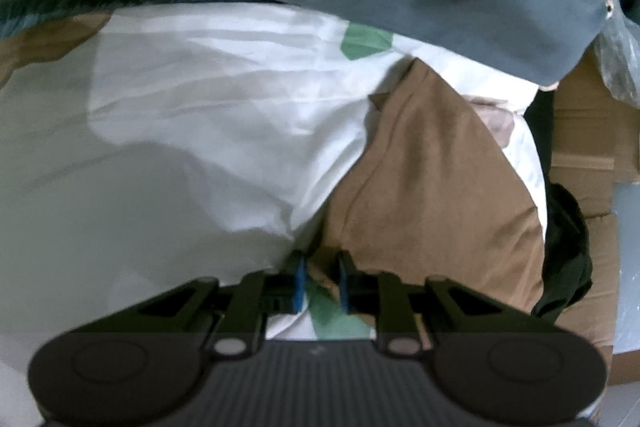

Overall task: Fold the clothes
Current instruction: 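Lift the gripped side edge and fold it over toward the shirt center with the left gripper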

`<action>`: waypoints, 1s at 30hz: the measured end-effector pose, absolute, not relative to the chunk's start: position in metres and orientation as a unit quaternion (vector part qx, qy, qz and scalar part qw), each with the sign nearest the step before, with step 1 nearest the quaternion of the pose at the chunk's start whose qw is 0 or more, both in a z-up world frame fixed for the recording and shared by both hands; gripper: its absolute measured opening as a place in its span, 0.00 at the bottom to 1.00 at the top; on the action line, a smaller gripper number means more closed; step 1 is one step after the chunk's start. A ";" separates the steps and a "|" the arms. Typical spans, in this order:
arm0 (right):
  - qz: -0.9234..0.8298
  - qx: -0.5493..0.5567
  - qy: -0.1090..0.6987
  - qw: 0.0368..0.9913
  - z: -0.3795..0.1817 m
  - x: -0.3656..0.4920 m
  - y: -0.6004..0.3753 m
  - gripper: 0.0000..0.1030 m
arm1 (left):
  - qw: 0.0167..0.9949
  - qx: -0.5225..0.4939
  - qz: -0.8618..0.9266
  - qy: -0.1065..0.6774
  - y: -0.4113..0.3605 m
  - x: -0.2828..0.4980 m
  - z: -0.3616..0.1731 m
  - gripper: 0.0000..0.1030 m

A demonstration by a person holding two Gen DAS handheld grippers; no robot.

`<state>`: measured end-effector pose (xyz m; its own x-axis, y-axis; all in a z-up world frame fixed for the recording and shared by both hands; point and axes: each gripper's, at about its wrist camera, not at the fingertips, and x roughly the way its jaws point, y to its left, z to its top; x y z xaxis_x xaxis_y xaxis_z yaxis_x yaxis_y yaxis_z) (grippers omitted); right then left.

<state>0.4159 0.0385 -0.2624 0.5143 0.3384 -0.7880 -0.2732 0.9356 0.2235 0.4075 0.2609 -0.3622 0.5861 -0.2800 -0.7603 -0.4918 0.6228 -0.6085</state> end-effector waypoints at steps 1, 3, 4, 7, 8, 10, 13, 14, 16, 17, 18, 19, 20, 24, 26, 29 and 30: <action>0.177 0.031 0.464 0.867 -0.267 0.420 0.046 0.22 | 0.780 -0.429 0.067 0.450 0.261 0.407 -0.361 0.21; 0.180 0.020 0.467 0.865 -0.273 0.425 0.056 0.20 | 0.787 -0.419 0.060 0.449 0.260 0.407 -0.359 0.27; 0.181 0.011 0.470 0.864 -0.277 0.429 0.064 0.18 | 0.789 -0.416 0.057 0.449 0.259 0.407 -0.359 0.26; 0.182 -0.009 0.474 0.861 -0.283 0.436 0.082 0.18 | 0.786 -0.426 0.061 0.444 0.261 0.410 -0.362 0.24; 0.182 -0.012 0.475 0.861 -0.284 0.438 0.085 0.18 | 0.786 -0.428 0.061 0.442 0.261 0.411 -0.363 0.24; 0.181 -0.017 0.480 0.858 -0.287 0.444 0.096 0.18 | 0.787 -0.432 0.060 0.436 0.260 0.413 -0.365 0.24; 0.183 -0.031 0.482 0.856 -0.290 0.448 0.106 0.17 | 0.789 -0.437 0.059 0.429 0.262 0.412 -0.367 0.19; 0.178 -0.039 0.484 0.856 -0.291 0.450 0.109 0.17 | 0.788 -0.438 0.060 0.429 0.262 0.412 -0.367 0.18; 0.173 -0.038 0.488 0.855 -0.294 0.454 0.110 0.17 | 0.786 -0.441 0.062 0.429 0.263 0.411 -0.366 0.17; 0.172 -0.038 0.489 0.854 -0.294 0.454 0.110 0.17 | 0.785 -0.443 0.063 0.429 0.264 0.411 -0.366 0.17; 0.169 -0.039 0.491 0.854 -0.296 0.456 0.111 0.17 | 0.784 -0.445 0.064 0.429 0.264 0.411 -0.366 0.16; 0.168 -0.039 0.493 0.853 -0.297 0.456 0.112 0.17 | 0.783 -0.446 0.065 0.429 0.265 0.411 -0.365 0.14; 0.167 -0.038 0.495 0.852 -0.298 0.456 0.112 0.17 | 0.782 -0.448 0.066 0.429 0.266 0.411 -0.365 0.12; 0.162 -0.023 0.500 0.851 -0.299 0.455 0.106 0.17 | 0.781 -0.450 0.065 0.428 0.269 0.411 -0.361 0.09; 0.168 -0.016 0.497 0.851 -0.298 0.455 0.104 0.17 | 0.792 -0.440 0.053 0.419 0.271 0.411 -0.351 0.08; 0.170 -0.024 0.492 0.854 -0.296 0.459 0.107 0.17 | 0.800 -0.439 0.038 0.408 0.273 0.410 -0.341 0.07; 0.170 -0.023 0.492 0.853 -0.297 0.462 0.110 0.17 | 0.800 -0.440 0.036 0.406 0.273 0.409 -0.340 0.07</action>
